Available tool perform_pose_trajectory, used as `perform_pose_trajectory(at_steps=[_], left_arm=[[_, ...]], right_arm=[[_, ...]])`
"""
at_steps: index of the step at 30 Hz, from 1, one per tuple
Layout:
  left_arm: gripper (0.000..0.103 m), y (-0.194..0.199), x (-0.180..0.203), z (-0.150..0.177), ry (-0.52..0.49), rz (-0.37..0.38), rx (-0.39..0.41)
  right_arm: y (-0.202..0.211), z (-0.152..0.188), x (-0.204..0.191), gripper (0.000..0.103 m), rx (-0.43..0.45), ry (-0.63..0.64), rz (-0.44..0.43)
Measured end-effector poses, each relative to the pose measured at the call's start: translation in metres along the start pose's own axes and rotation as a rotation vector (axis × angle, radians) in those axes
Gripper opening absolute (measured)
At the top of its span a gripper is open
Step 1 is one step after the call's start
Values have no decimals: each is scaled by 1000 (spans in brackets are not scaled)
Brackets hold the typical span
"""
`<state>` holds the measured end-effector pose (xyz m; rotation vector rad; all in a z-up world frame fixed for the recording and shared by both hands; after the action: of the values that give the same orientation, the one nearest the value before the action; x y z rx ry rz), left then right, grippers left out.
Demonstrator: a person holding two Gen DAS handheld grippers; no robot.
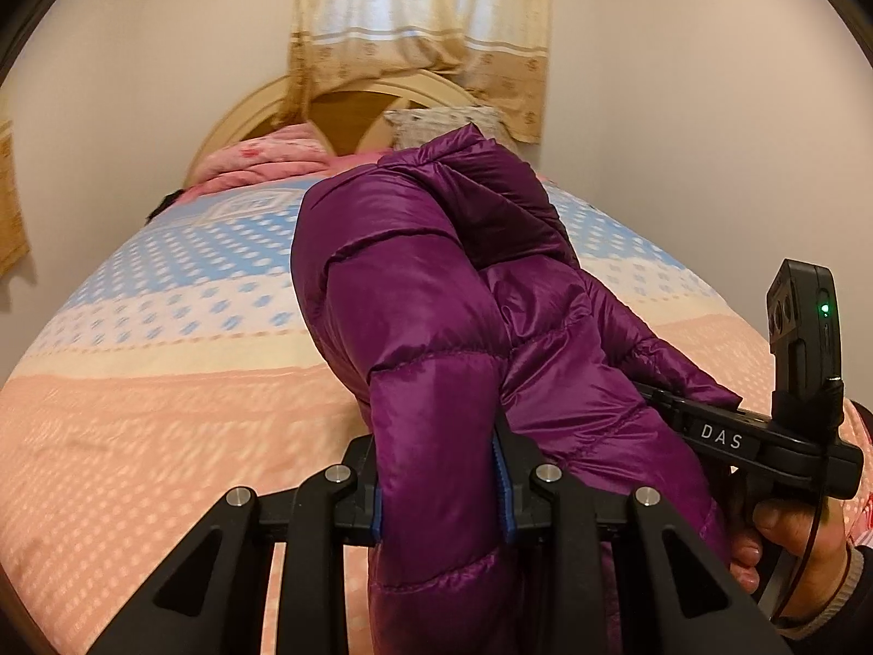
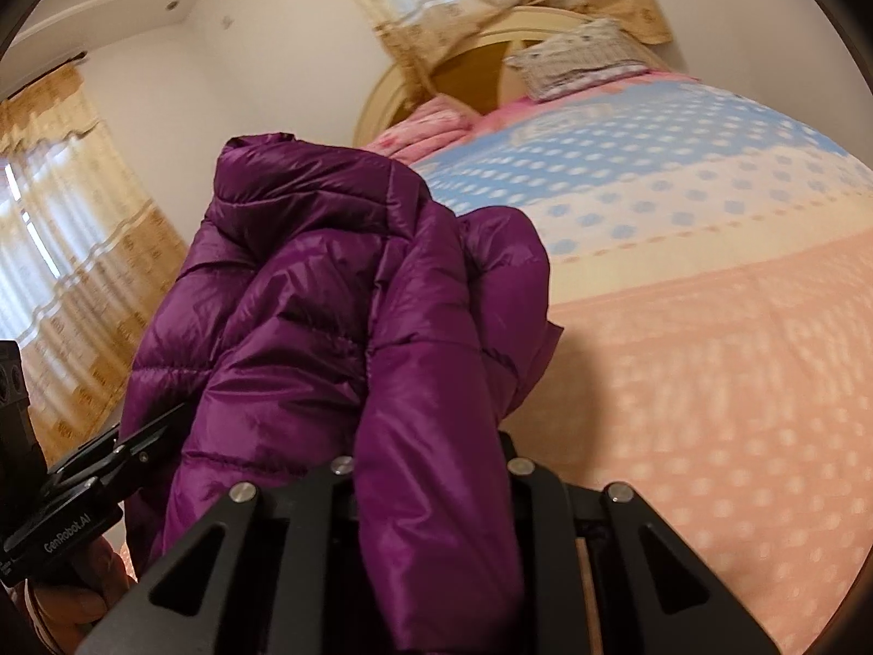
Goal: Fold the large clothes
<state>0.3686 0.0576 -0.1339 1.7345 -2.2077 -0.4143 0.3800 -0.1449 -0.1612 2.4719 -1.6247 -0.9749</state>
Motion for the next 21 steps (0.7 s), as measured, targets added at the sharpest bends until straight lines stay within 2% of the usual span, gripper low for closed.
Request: perform_pose_trajectory(at_steps=[11, 21], left_arm=[[30, 21, -61, 18, 75, -97, 5], [30, 33, -102, 35, 125, -156, -1]], right_arm=[[-42, 14, -53, 22, -57, 76, -76], [-56, 36, -79, 22, -108, 124, -119]])
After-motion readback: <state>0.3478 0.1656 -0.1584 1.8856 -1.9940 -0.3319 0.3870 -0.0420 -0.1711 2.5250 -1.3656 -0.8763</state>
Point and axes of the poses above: each gripper's, at about its wrist camera, not at the fingertips, and y roughly against the way its jaws point, x to its right, z to its underside, the point moved 7 cm from there along -y, roughly the way its jaws point, and after that the axes turned 11 degrees about x, right-handed, at the moved point
